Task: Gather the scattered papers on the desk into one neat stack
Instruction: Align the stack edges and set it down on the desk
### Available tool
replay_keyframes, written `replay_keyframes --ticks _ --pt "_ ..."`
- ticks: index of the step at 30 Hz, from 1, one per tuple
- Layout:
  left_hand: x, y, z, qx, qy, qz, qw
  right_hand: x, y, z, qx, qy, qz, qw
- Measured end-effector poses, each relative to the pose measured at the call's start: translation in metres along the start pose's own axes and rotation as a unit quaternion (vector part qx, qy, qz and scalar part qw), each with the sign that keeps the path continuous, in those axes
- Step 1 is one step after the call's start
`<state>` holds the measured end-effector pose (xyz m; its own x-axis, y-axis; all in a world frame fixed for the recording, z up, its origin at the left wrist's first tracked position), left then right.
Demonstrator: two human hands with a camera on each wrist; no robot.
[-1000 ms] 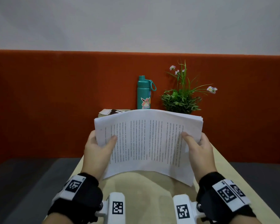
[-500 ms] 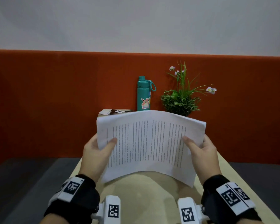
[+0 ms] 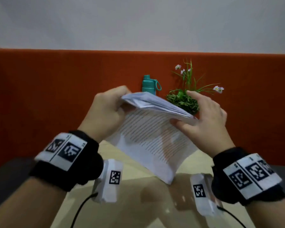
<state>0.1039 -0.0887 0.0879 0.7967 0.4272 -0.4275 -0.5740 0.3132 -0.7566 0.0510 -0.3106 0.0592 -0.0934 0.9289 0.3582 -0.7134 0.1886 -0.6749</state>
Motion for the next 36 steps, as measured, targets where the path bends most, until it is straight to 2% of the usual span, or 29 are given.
replay_keyframes --ticks 3,5,6,8,9,10,12,13,14,16,19,22,27,32,36 --pt "-0.030 -0.020 0.004 0.017 -0.026 -0.081 0.996 0.004 -0.012 -0.001 0.069 -0.166 0.015 0.984" --pt "-0.032 -0.023 0.004 -0.028 -0.081 -0.073 0.994 0.002 -0.011 -0.007 0.078 -0.246 -0.009 0.966" --pt "-0.027 -0.022 0.003 -0.076 -0.134 -0.033 0.988 -0.001 -0.008 -0.010 0.067 -0.269 -0.027 0.960" --pt "-0.015 -0.008 0.000 -0.181 -0.189 0.111 0.959 -0.011 0.001 -0.017 0.043 -0.331 -0.076 0.940" --pt "-0.007 0.003 -0.003 -0.216 -0.170 0.177 0.945 -0.015 0.005 -0.020 0.039 -0.366 -0.101 0.924" --pt "0.000 0.014 -0.009 -0.222 -0.121 0.231 0.939 -0.018 0.008 -0.024 0.044 -0.400 -0.125 0.907" --pt "0.014 0.029 -0.026 -0.168 0.084 0.308 0.933 -0.020 0.015 -0.029 0.059 -0.462 -0.160 0.870" --pt "0.019 0.035 -0.036 -0.138 0.195 0.327 0.914 -0.020 0.018 -0.032 0.060 -0.483 -0.167 0.858" --pt "0.023 0.037 -0.043 -0.117 0.248 0.329 0.904 -0.020 0.020 -0.034 0.053 -0.495 -0.173 0.850" --pt "0.021 0.038 -0.046 -0.125 0.225 0.305 0.917 -0.021 0.026 -0.038 0.019 -0.495 -0.184 0.849" --pt "0.017 0.037 -0.048 -0.147 0.247 0.281 0.916 -0.022 0.030 -0.040 -0.031 -0.461 -0.186 0.867" --pt "0.012 0.038 -0.053 -0.140 0.282 0.278 0.907 -0.017 0.029 -0.041 -0.034 -0.451 -0.183 0.873" --pt "0.017 0.037 -0.049 -0.207 0.235 0.261 0.913 -0.006 0.021 -0.035 -0.055 -0.431 -0.154 0.887" --pt "0.018 0.054 -0.060 -0.152 0.286 0.315 0.892 -0.008 0.031 -0.047 -0.027 -0.411 -0.188 0.892" --pt "0.020 0.046 -0.054 -0.170 0.279 0.293 0.898 -0.009 0.023 -0.038 -0.042 -0.429 -0.175 0.885"
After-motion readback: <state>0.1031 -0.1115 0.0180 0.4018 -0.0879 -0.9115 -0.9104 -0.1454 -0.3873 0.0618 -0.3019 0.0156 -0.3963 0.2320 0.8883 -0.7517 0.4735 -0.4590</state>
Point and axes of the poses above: each hand's wrist, its own y-axis away from the middle knuckle, its own z-axis out of the back of the hand, x = y × z, the point moved 2 cm from there along -y, towards the middle knuckle, and after that the axes turned 5 degrees about y, right-handed, at the moved point
